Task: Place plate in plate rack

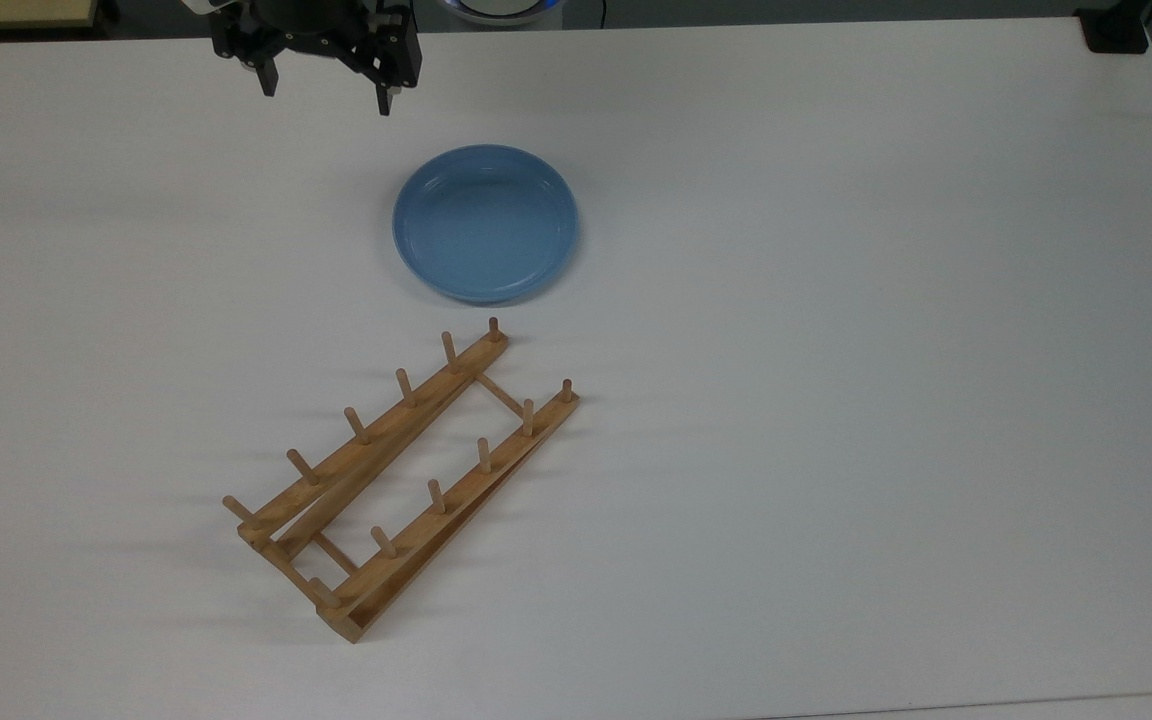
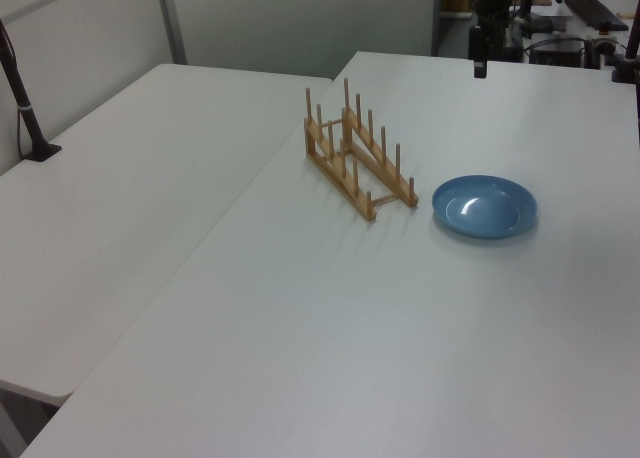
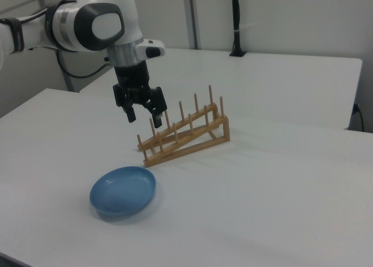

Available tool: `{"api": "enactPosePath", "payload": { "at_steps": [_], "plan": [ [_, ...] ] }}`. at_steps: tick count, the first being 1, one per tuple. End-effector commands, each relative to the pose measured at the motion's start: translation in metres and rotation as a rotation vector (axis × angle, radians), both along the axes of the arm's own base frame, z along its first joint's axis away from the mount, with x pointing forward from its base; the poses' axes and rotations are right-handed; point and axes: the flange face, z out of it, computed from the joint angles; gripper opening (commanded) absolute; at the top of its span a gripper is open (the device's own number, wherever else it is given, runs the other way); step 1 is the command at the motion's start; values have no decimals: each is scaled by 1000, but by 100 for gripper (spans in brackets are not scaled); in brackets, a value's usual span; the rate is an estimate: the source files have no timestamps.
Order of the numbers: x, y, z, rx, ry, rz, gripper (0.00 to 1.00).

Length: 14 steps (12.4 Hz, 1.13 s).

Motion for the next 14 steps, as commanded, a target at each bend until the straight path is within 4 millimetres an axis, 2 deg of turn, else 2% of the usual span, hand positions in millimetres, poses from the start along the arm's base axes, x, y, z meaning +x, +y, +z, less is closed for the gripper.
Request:
{"api": "enactPosePath", "payload": {
  "at_steps": [1,10,14],
  "plan": [
    [-4,2,0,-2,31,-15,100],
    [-5,2,0,0,40,-18,100],
    [4,0,0,-8,25,-18,100]
  ]
}}
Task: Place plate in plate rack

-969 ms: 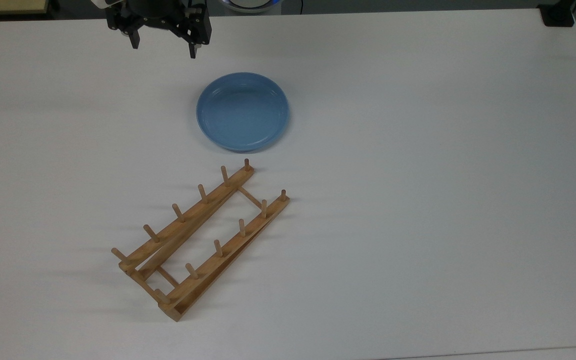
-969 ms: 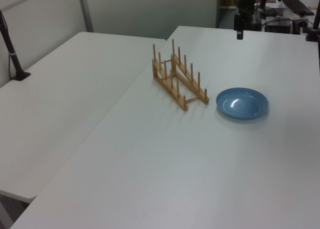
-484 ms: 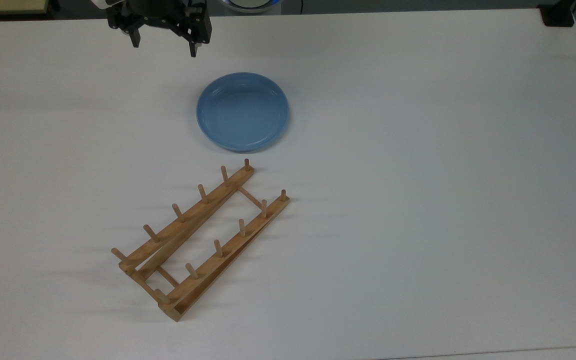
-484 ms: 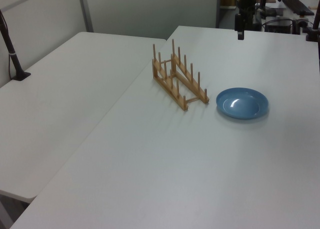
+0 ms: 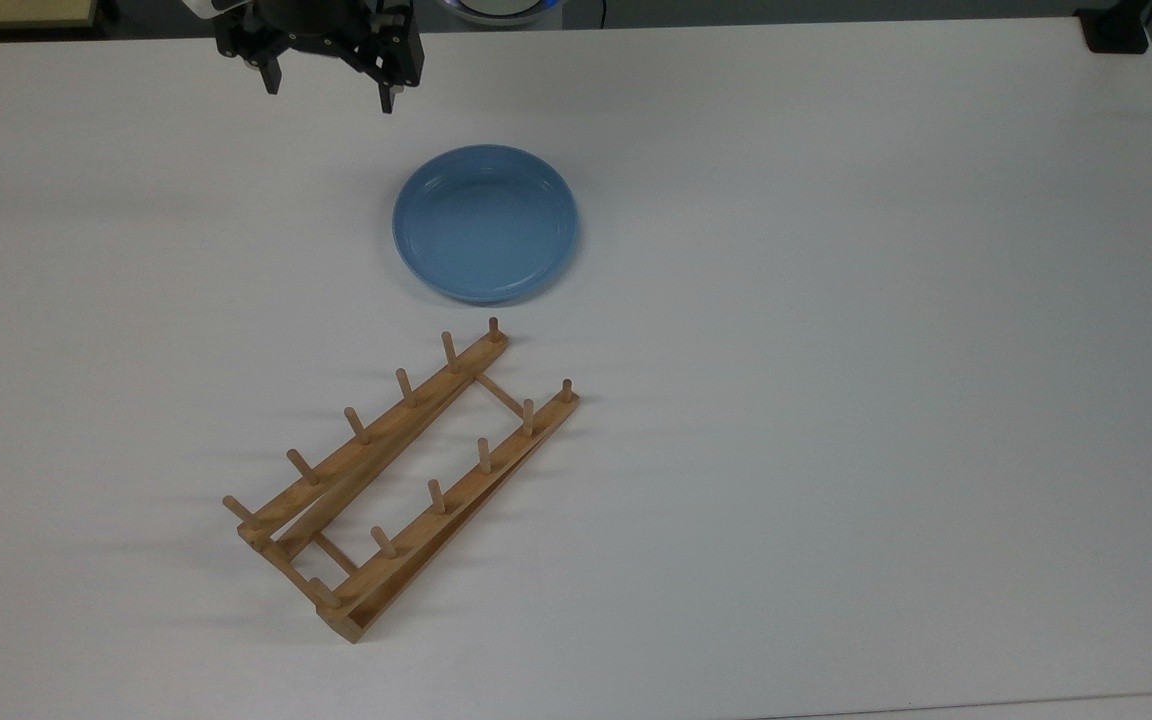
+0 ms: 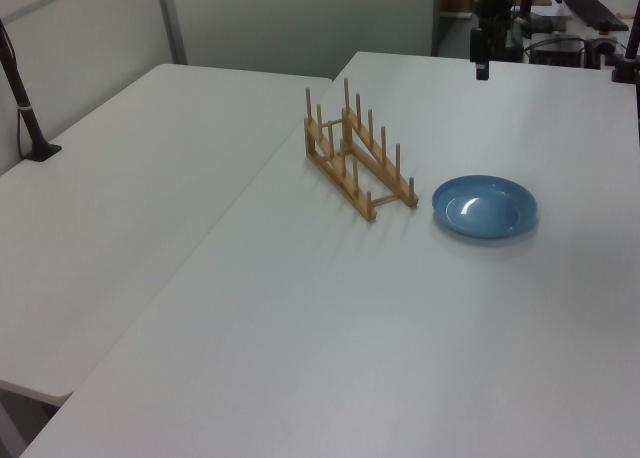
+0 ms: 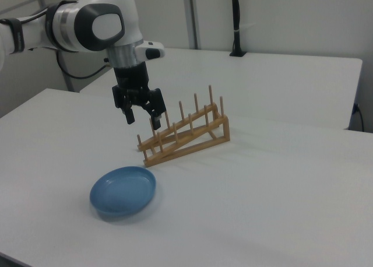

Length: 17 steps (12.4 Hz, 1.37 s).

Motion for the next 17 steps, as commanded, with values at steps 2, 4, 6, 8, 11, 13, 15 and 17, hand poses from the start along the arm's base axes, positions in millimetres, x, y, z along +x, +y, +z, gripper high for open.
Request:
{"api": "enactPosePath", "payload": {
  "at_steps": [2,4,6,8,11,13,15,17],
  "plan": [
    [13,-2,3,-14,0,-17,100],
    [17,-5,-1,-16,7,-3,100],
    [21,-5,-9,-17,16,-2,100],
    [28,-3,-9,8,6,-8,100],
    [34,-9,-9,41,-21,-22,100],
    [40,-9,-6,40,-67,-14,100],
    [45,-9,-5,38,-99,-9,100],
    [49,-6,-8,74,-116,-17,100]
  ]
}}
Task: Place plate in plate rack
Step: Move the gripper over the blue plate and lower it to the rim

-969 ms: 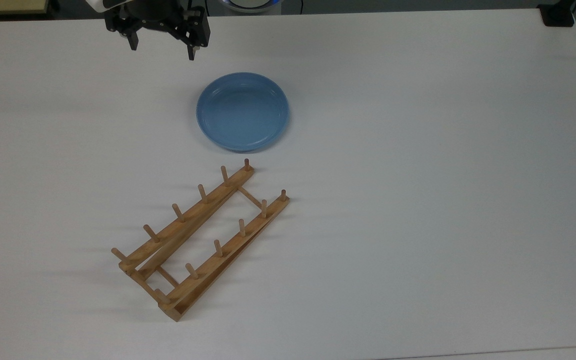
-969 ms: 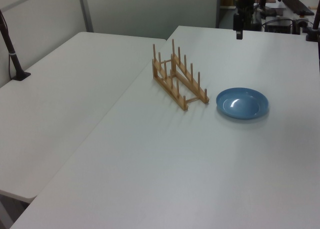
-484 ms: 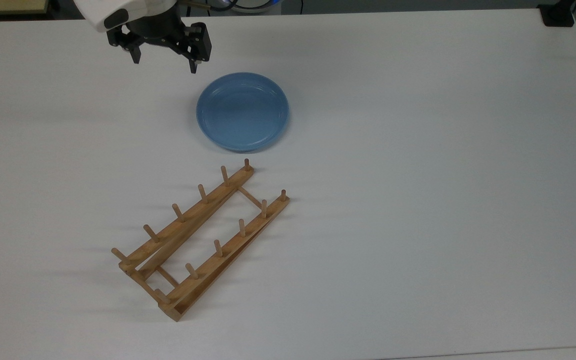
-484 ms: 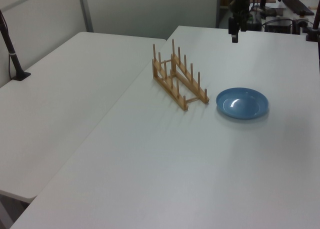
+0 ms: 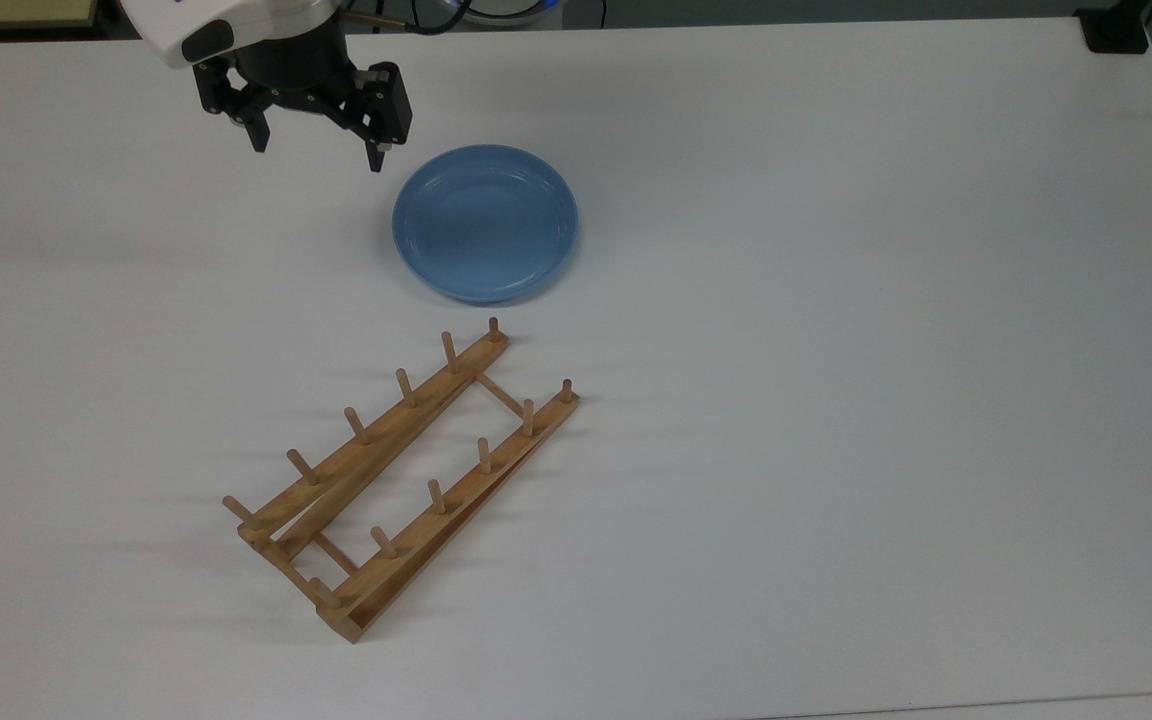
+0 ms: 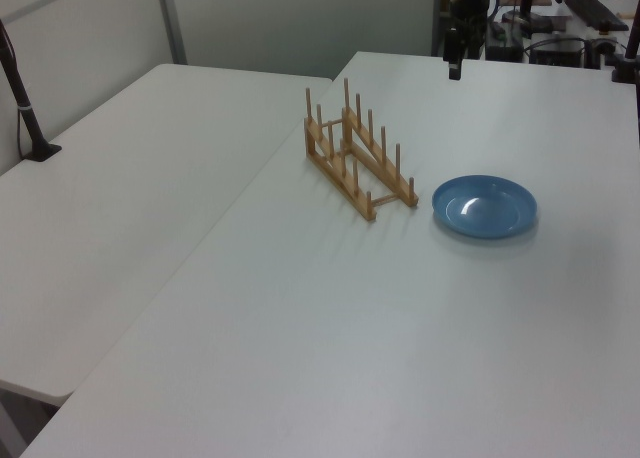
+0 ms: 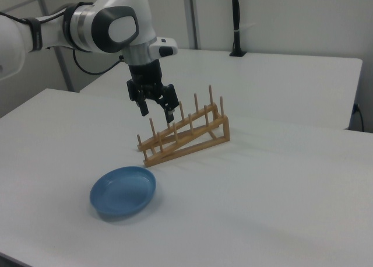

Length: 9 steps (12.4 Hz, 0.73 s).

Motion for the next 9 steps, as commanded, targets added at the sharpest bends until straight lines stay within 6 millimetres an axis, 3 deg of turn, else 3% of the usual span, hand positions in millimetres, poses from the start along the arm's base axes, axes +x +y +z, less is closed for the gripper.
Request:
{"api": "enactPosePath", "payload": {
  "at_steps": [1,6,9],
  "plan": [
    [11,3,-2,54,-50,8,100],
    [19,2,-25,36,-20,124,100],
    [21,-10,-55,44,49,160,100]
  ]
}}
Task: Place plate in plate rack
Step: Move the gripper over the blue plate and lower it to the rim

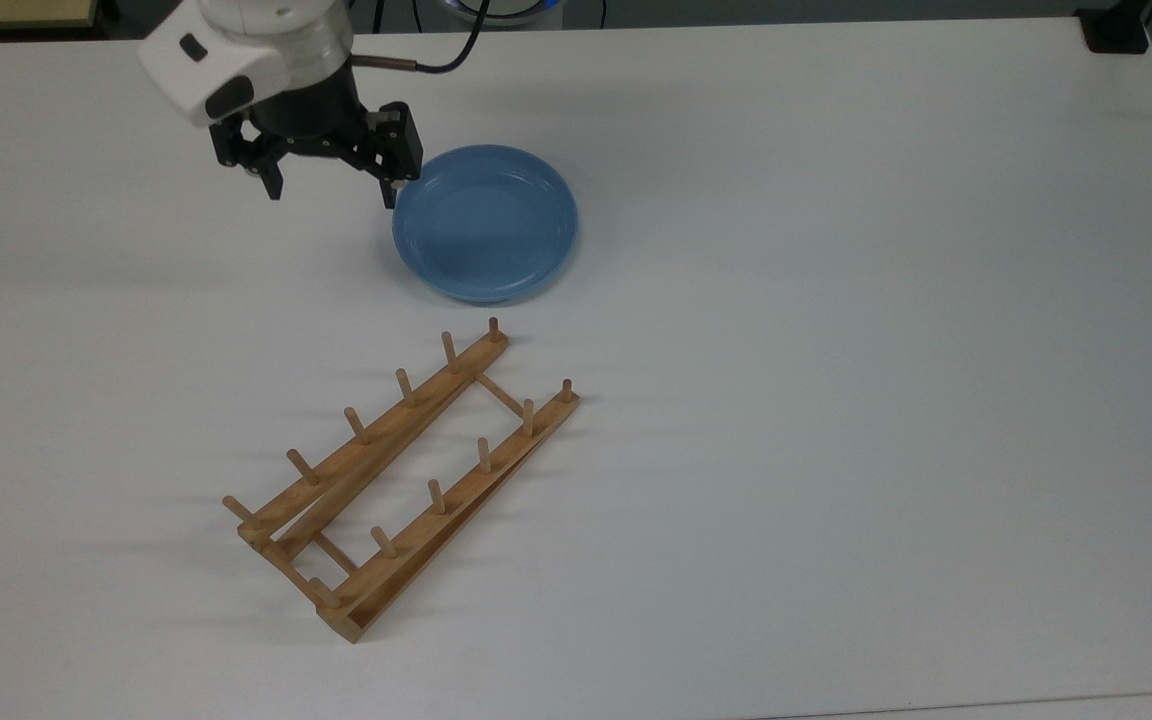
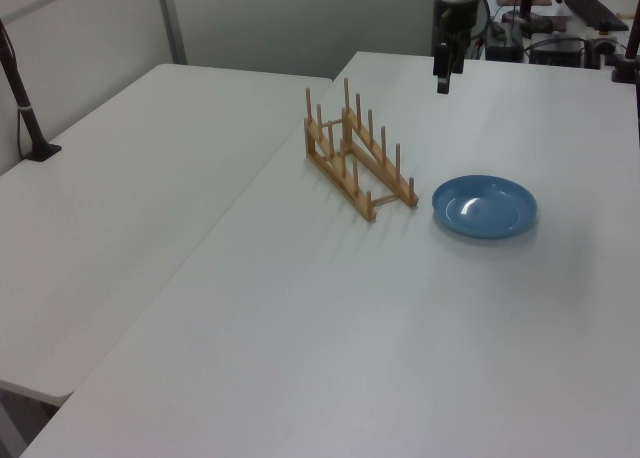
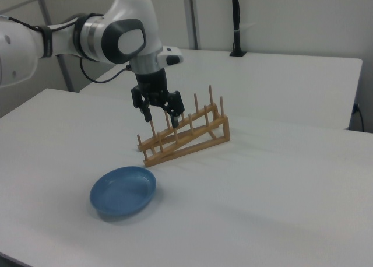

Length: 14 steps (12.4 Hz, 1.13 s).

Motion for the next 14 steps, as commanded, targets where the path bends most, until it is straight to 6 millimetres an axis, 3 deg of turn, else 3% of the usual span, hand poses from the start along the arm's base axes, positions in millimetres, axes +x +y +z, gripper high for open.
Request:
{"api": "enactPosePath", "payload": {
  "at_steps": [1,2,5,7,10,14],
  "plan": [
    [1,-12,-35,23,94,98,100],
    [0,-11,-57,35,163,166,99],
    [-2,0,-99,61,265,279,77],
    [-9,5,-123,76,312,328,75],
    [-6,18,-150,77,349,355,71],
    [-7,25,-167,61,383,375,68]
  ]
}}
